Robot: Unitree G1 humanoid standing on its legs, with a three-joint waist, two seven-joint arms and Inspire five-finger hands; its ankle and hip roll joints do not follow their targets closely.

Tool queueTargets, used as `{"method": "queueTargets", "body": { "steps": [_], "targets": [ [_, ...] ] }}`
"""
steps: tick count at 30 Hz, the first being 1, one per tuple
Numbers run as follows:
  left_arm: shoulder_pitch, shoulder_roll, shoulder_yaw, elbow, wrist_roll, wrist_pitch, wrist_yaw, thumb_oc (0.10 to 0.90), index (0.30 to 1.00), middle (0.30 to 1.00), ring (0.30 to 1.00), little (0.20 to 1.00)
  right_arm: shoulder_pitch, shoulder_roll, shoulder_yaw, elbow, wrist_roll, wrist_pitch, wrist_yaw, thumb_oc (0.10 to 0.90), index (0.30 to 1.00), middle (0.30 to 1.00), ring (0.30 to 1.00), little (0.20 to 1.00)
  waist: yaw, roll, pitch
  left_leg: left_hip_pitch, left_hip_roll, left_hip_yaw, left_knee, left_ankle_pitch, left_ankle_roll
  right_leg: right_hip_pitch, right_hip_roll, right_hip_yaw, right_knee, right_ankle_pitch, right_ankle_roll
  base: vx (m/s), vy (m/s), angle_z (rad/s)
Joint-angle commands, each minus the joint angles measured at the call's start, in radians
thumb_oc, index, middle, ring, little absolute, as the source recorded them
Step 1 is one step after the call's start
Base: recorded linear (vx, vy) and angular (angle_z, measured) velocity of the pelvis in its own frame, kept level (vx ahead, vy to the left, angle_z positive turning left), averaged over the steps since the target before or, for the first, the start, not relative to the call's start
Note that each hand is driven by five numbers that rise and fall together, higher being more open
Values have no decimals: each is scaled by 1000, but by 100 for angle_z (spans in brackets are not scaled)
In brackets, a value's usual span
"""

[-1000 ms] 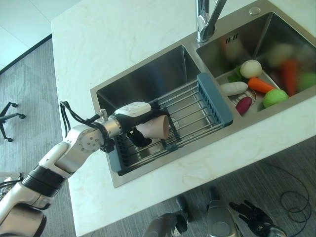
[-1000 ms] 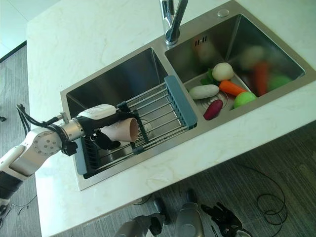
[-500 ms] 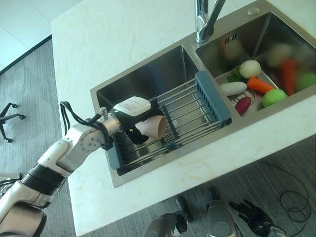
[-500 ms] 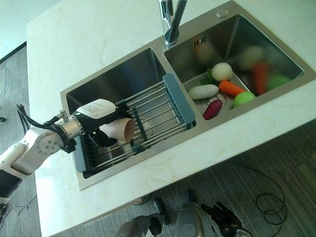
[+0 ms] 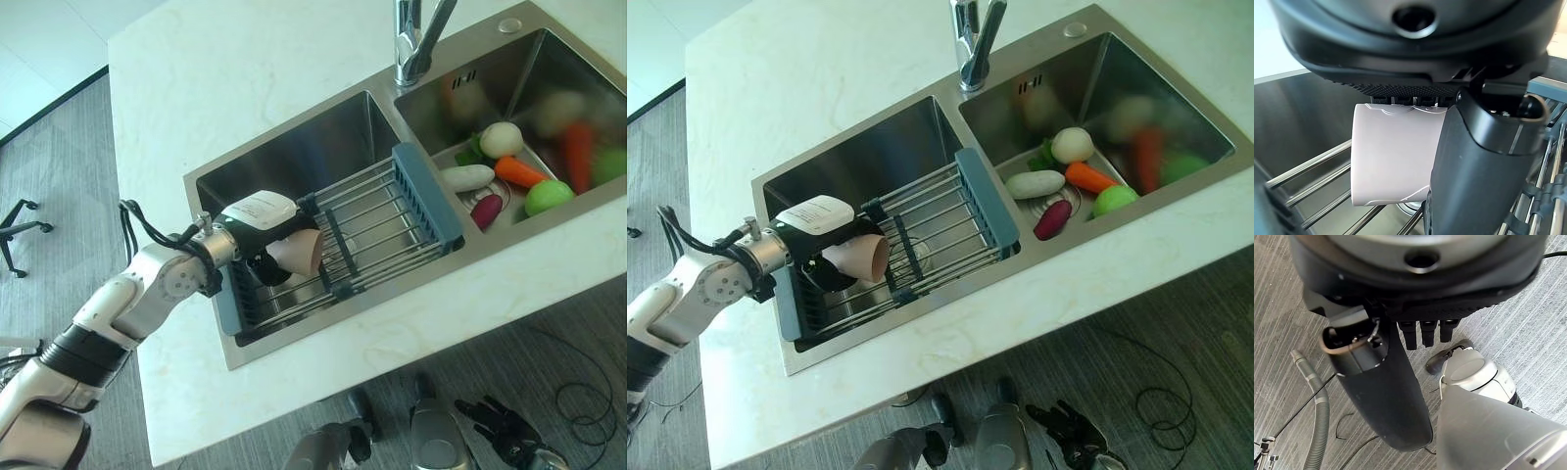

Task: Place the dishes in the dishwasher.

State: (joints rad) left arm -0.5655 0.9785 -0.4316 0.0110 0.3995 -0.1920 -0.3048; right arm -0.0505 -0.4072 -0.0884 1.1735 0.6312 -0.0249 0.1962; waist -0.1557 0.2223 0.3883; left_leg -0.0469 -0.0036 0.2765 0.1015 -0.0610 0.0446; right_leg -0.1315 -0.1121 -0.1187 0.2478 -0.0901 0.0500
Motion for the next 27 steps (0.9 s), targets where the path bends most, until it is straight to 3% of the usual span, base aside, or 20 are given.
{"method": "queueTargets", "body": {
  "steps": [1,7,12,14,16,19,24,26,27],
  "targets": [
    [-27,95,123,-55,-49,-41,182,400,300,300,300,300,45,-9,-4,-3,-5,-13,-5,800,900,900,900,900,16,-14,-87,-62,26,-56,199,-203,-44,-5,-14,-18,52,-135,54,-10,-16,17],
    [47,100,265,-85,-67,-62,401,400,300,300,300,300,53,16,3,7,-17,3,-13,800,900,900,900,900,46,-35,-120,-47,28,-75,199,-207,-44,21,-10,-39,52,-153,45,3,-46,13],
    [192,66,464,-89,-134,-96,622,400,300,300,300,300,54,39,29,33,-82,30,-16,800,900,900,900,900,93,-55,-150,-33,30,-113,199,-206,-43,53,-4,-65,52,-178,24,29,-109,16],
    [322,4,587,-90,-142,-49,745,400,300,300,300,300,44,46,54,39,-142,38,-12,800,900,900,900,900,131,-69,-159,-27,24,-151,199,-204,-45,72,3,-83,52,-194,10,37,-221,41],
    [395,-37,638,-70,-155,4,833,400,300,300,300,300,35,48,75,45,-191,44,-11,800,900,900,900,900,158,-76,-164,-25,17,-173,199,-201,-47,78,6,-96,52,-203,1,12,-169,38],
    [485,-82,687,-11,-169,27,932,400,300,300,300,300,22,46,108,54,-241,51,-10,800,900,900,900,900,187,-79,-159,-25,20,-182,199,-182,-59,94,8,-127,52,-214,-15,14,-154,36],
    [613,-150,756,102,-144,-63,1035,400,300,300,300,300,-20,56,145,62,-216,39,-24,800,900,900,900,900,251,-71,-138,-81,55,-217,199,-124,-107,113,-2,-198,52,-227,-31,-133,-103,91],
    [620,-169,763,112,-140,-106,1039,400,300,300,300,300,-28,52,135,61,-184,43,-43,800,900,900,900,900,253,-73,-141,-64,69,-170,199,-141,-106,118,-25,-225,52,-245,-30,-161,36,149],
    [609,-177,757,110,-130,-127,1035,400,300,300,300,300,-32,51,120,63,-146,53,-62,800,900,900,900,900,247,-77,-139,-44,84,-112,199,-143,-97,119,-46,-256,52,-241,-35,-195,120,120]
  ]
}}
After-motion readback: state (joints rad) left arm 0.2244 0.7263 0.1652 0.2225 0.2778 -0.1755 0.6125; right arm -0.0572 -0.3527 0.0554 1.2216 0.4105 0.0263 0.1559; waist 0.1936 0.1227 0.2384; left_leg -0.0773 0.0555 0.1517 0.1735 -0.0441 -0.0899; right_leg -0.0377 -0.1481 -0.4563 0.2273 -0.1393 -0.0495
